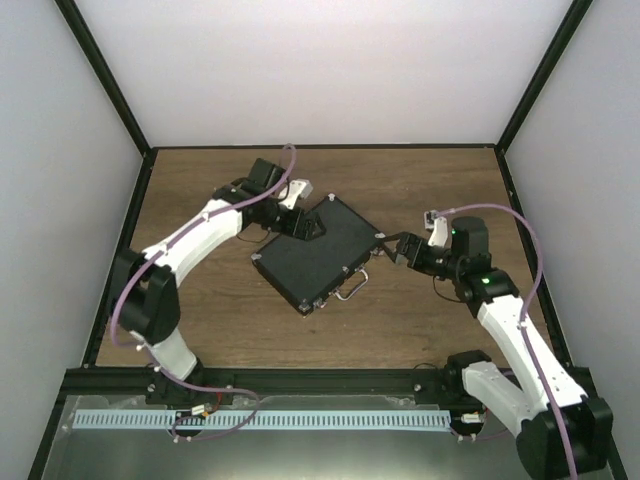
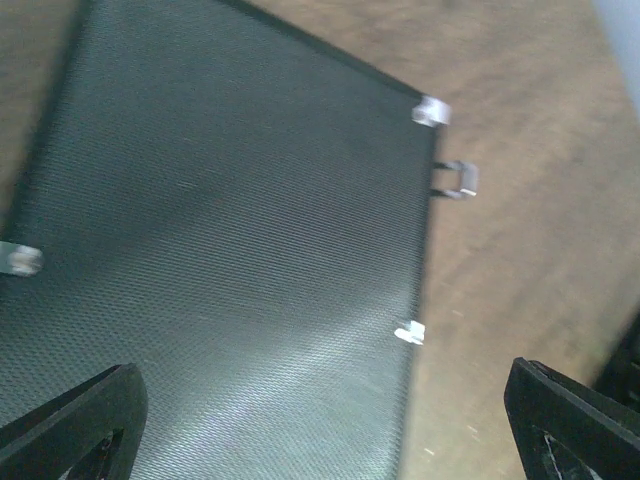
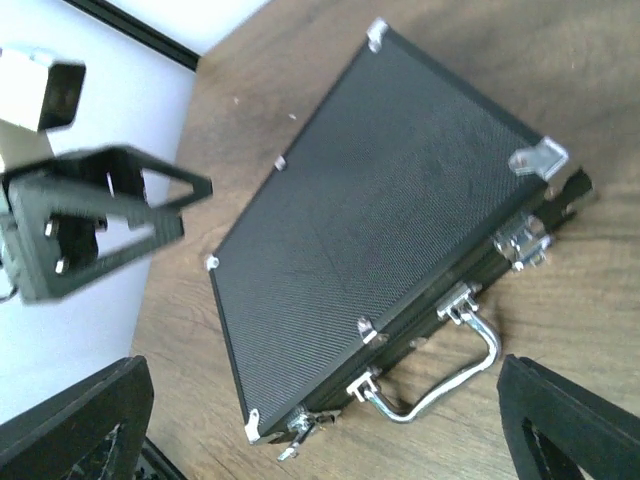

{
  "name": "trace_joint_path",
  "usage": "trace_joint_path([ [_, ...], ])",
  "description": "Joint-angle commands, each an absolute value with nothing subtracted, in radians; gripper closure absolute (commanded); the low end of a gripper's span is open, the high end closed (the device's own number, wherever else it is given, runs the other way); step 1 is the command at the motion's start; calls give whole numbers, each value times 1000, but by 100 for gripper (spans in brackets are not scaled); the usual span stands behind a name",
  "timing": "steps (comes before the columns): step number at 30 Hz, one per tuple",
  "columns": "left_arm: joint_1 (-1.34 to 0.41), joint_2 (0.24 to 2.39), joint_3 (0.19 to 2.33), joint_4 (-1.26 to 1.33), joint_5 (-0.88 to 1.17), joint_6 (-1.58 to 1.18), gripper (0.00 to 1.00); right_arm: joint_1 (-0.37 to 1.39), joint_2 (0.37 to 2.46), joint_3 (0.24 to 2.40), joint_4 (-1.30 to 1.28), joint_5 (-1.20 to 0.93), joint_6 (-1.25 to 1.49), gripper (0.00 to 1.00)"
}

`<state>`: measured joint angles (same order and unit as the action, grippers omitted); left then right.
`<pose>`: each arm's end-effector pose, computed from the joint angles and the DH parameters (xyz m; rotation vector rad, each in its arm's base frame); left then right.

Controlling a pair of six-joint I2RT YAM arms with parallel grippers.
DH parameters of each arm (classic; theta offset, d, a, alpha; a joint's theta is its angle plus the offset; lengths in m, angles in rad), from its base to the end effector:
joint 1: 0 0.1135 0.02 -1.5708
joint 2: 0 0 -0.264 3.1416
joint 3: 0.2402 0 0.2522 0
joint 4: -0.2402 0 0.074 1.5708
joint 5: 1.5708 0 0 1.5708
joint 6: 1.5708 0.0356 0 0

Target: Pack up texas hold em set

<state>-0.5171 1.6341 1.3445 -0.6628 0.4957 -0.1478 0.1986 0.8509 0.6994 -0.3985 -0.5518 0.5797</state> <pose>0.2956 -0.1876 0.2787 0.6782 2.4958 -0.8854 0.1787 0.0550 0.2798 0.0736 2.2062 1.0342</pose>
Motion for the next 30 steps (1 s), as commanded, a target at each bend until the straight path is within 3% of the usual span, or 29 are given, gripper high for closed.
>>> trace_joint_path([
  [1, -458, 1768, 1459, -702, 378, -98, 0, 189, 925, 625, -248, -624, 675, 5],
  [10, -425, 2023, 1668, -730, 340, -40, 9, 160, 1189, 599, -106, -638, 660, 20],
  [15, -421, 2043, 1629, -672, 283, -34, 10, 156, 1278, 610, -83, -591, 628, 27],
  [19, -419, 2035, 1579, -602, 373, -39, 10, 132, 1348, 621, -57, -574, 619, 30],
  [30, -418, 2039, 1486, -534, 413, -22, 28, 124, 1468, 698, -42, -563, 578, 36],
])
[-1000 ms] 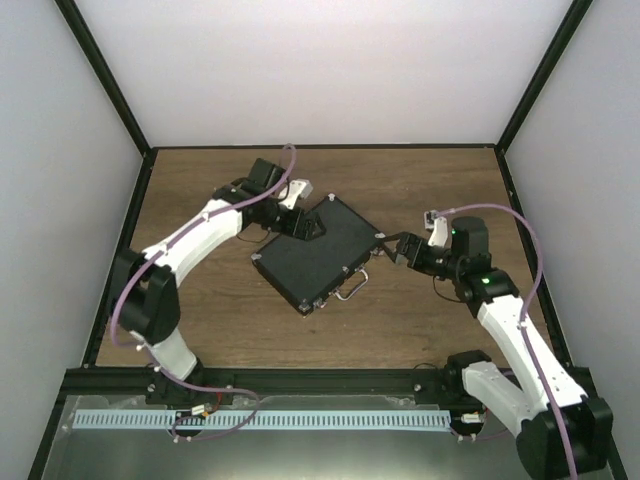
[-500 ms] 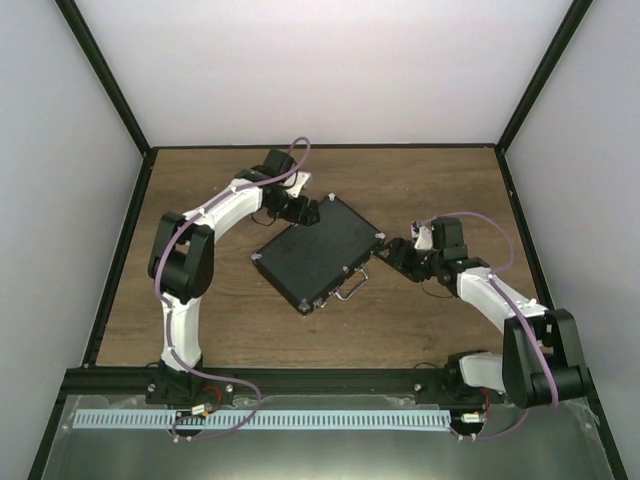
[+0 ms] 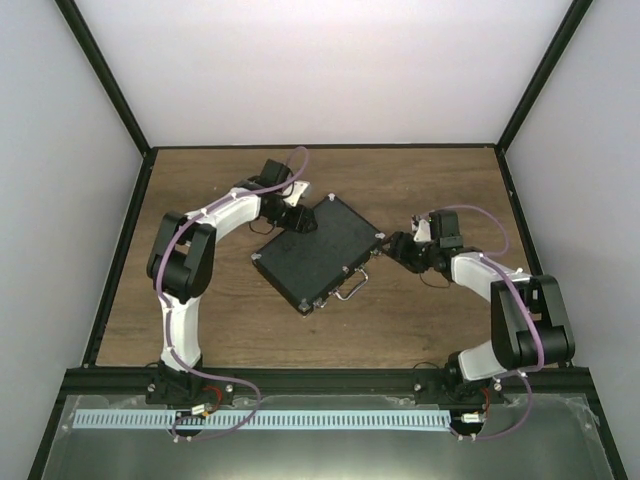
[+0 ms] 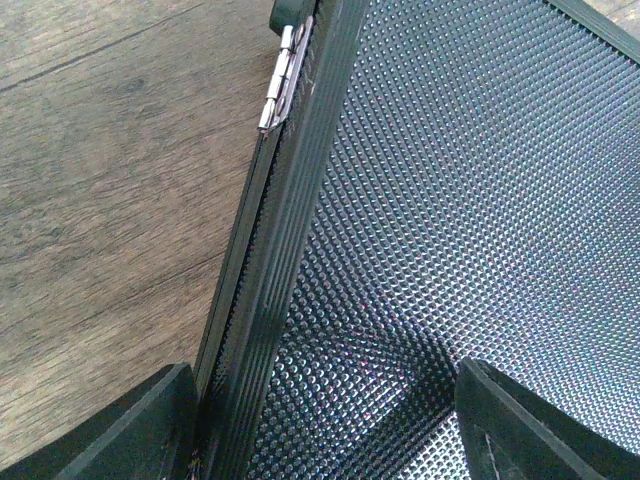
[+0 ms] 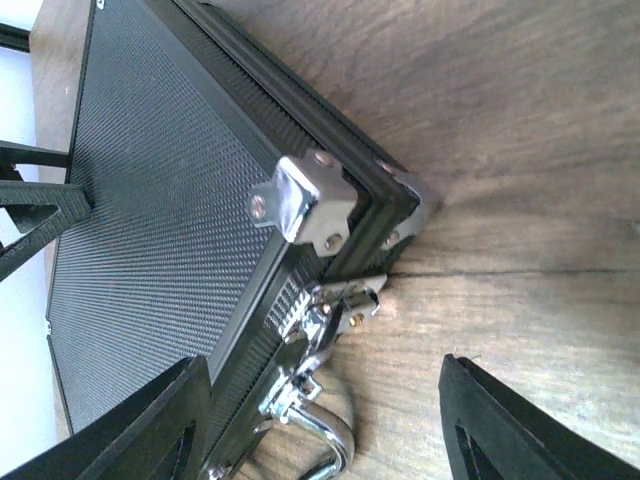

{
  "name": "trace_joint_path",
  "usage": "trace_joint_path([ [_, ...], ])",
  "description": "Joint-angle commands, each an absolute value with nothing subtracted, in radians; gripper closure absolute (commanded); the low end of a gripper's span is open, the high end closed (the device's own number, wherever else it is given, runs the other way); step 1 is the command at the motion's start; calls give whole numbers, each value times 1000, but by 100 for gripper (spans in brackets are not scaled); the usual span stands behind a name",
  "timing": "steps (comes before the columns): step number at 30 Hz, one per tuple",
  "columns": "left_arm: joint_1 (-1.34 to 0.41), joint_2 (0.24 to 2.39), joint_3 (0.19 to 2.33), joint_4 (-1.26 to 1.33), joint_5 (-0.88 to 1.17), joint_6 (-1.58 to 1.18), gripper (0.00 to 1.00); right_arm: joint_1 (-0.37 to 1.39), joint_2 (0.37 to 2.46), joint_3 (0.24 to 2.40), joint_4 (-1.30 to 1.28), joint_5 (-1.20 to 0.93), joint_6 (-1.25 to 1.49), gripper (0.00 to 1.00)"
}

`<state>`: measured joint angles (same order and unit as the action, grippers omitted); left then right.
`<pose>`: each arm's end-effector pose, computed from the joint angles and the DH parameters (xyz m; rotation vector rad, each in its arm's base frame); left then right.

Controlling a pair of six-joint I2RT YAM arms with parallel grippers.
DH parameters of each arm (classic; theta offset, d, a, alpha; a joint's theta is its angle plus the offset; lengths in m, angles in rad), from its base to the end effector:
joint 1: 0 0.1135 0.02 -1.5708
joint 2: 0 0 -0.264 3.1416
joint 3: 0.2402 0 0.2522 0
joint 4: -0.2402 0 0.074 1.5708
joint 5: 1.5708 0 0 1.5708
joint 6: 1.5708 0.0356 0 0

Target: Pack up texas hold em set

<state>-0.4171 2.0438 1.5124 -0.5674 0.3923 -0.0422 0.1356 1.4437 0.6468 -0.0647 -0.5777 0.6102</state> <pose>0.3880 -0.1868 0.1809 0.6286 2.6233 -0.6689 0.2632 0.0555 0.1633 0.3198 2.4905 1.0274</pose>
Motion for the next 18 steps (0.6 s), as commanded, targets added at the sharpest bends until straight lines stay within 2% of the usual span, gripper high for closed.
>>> trace_joint_path([
  [1, -419, 2040, 1483, -531, 411, -20, 28, 124, 1474, 699, -44, -560, 576, 38],
  [13, -419, 2042, 1466, -513, 413, -25, 32, 124, 1532, 634, -8, -546, 566, 61],
  [18, -420, 2050, 1470, -518, 409, -12, 32, 124, 1562, 612, 15, -562, 558, 64],
])
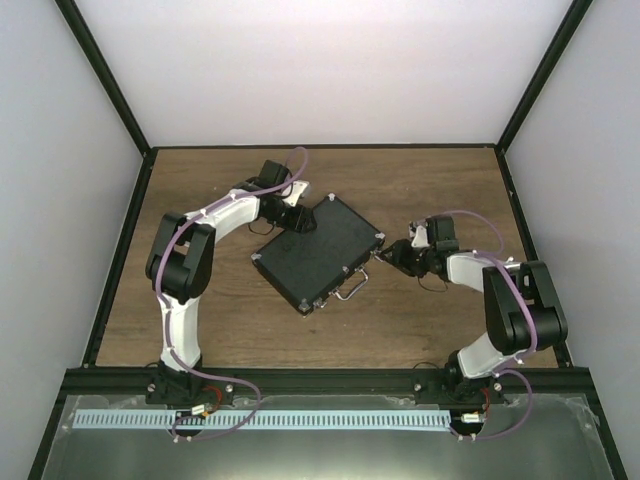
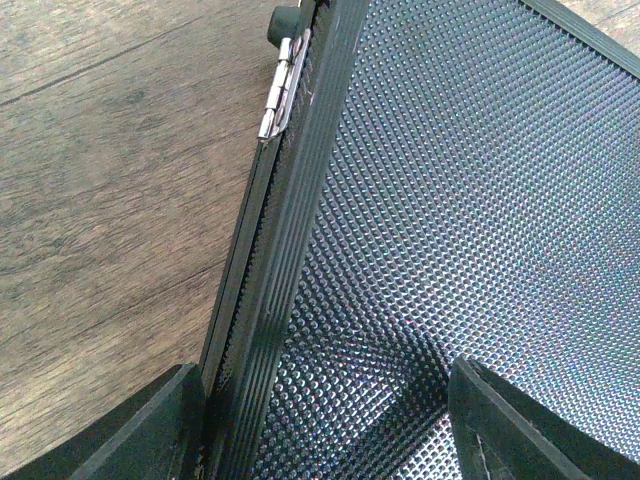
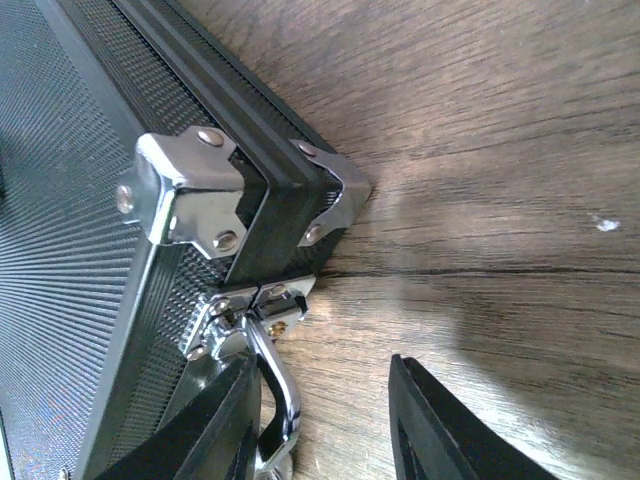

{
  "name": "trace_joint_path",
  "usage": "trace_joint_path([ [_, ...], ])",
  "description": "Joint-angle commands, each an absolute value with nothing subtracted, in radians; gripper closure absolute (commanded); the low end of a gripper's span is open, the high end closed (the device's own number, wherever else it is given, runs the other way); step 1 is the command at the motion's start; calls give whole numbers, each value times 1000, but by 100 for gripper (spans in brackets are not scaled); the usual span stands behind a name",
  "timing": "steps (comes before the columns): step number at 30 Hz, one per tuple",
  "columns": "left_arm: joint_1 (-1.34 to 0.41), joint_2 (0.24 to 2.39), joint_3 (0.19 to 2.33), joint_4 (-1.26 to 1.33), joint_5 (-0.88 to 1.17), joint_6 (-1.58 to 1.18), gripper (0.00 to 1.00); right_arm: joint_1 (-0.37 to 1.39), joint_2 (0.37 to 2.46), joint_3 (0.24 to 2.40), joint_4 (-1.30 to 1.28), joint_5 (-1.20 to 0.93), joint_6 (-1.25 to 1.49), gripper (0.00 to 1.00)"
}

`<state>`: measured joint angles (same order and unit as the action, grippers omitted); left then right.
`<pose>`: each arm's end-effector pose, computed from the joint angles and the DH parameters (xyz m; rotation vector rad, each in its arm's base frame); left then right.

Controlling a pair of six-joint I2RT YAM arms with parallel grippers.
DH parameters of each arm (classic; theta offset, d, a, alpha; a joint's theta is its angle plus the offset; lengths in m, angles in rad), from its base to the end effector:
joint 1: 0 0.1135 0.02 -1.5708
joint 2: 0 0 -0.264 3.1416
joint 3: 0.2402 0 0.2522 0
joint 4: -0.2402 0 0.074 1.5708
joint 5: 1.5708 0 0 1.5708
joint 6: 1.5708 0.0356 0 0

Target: Pack up texas hold em set

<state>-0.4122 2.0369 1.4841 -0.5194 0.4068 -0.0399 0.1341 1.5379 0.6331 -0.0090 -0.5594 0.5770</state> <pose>0.3880 -0.1850 0.1781 0.6308 2.5932 -0.6878 0.2685 0.0553 0.1393 0.3157 2.5360 0.9866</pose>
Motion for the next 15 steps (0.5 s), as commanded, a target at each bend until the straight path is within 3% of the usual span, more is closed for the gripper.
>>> trace_joint_path([
  [1, -420, 2055, 1474, -525, 407, -7, 32, 124, 1569, 608, 25, -572, 558, 64],
  [15, -422, 2066, 1493, -548, 416, 26, 33, 124, 1627, 630, 39, -595, 537, 65],
])
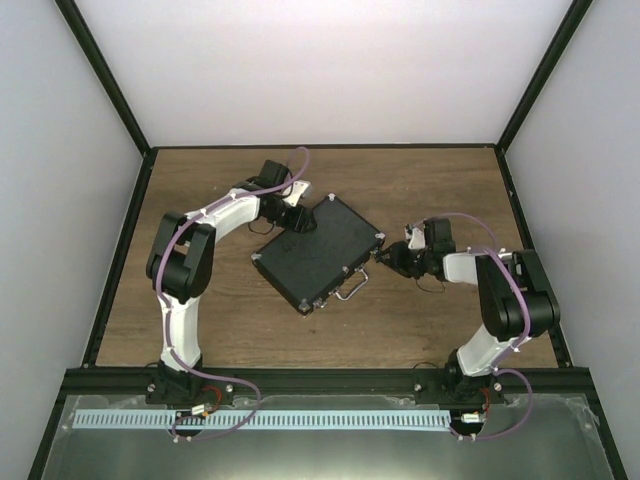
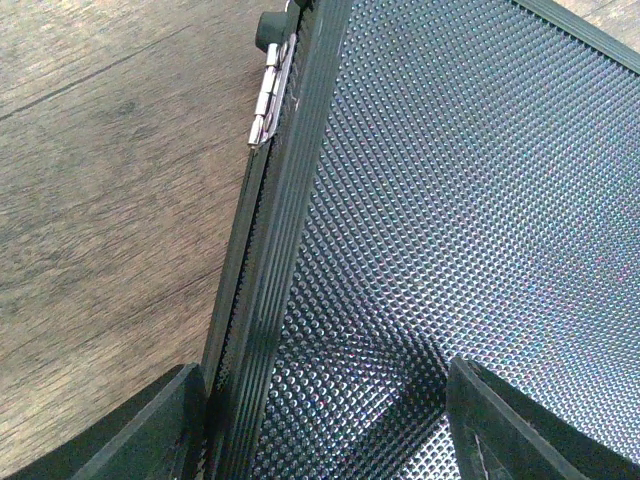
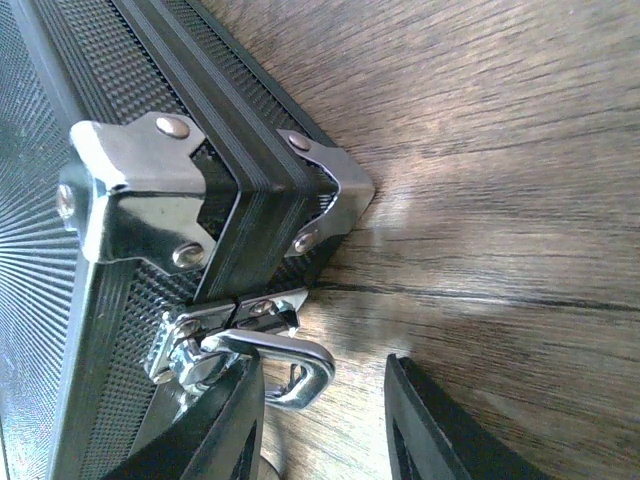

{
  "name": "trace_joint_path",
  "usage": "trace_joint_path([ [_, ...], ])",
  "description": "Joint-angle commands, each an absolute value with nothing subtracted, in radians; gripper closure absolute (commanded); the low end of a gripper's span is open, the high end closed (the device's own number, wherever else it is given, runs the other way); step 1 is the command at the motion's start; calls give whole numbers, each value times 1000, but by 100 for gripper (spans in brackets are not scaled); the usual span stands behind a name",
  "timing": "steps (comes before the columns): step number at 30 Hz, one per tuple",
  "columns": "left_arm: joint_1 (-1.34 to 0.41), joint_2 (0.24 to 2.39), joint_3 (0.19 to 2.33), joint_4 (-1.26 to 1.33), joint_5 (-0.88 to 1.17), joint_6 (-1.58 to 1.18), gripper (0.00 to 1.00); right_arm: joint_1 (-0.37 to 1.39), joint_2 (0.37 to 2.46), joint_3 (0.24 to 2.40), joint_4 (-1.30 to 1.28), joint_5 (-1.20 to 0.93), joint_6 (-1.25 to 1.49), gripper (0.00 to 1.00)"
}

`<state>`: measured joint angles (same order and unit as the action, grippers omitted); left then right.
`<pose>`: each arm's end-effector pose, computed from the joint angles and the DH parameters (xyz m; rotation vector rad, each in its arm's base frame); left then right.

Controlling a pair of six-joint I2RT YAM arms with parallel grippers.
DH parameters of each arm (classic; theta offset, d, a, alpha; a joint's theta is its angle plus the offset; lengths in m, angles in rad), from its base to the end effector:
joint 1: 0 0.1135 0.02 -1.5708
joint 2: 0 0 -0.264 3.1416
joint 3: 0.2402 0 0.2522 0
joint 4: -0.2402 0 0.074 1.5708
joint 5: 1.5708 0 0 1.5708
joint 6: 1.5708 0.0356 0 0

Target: Pack up texas hold em set

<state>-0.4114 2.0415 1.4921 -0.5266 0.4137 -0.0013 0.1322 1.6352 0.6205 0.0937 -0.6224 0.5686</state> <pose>0.3889 -0.1853 0.1782 0.6800 2.5769 -0.6844 0.2744 0.0574 0.1186 0.2813 2.5406 1.0616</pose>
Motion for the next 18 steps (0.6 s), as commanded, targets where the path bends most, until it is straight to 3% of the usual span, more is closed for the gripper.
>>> trace_joint_path([
  [1, -421, 2061, 1493, -544, 410, 21, 32, 124, 1610, 630, 24, -583, 533, 64],
  [4, -422, 2048, 1505, -541, 391, 4, 31, 124, 1547, 616, -7, -540, 534, 64],
  [9, -417, 2030, 1558, -529, 435, -28, 20, 124, 1479, 581, 8, -558, 567, 65],
  [18, -417, 2123, 1650, -561, 429, -28, 18, 124, 1575, 591, 75, -623, 594, 75],
])
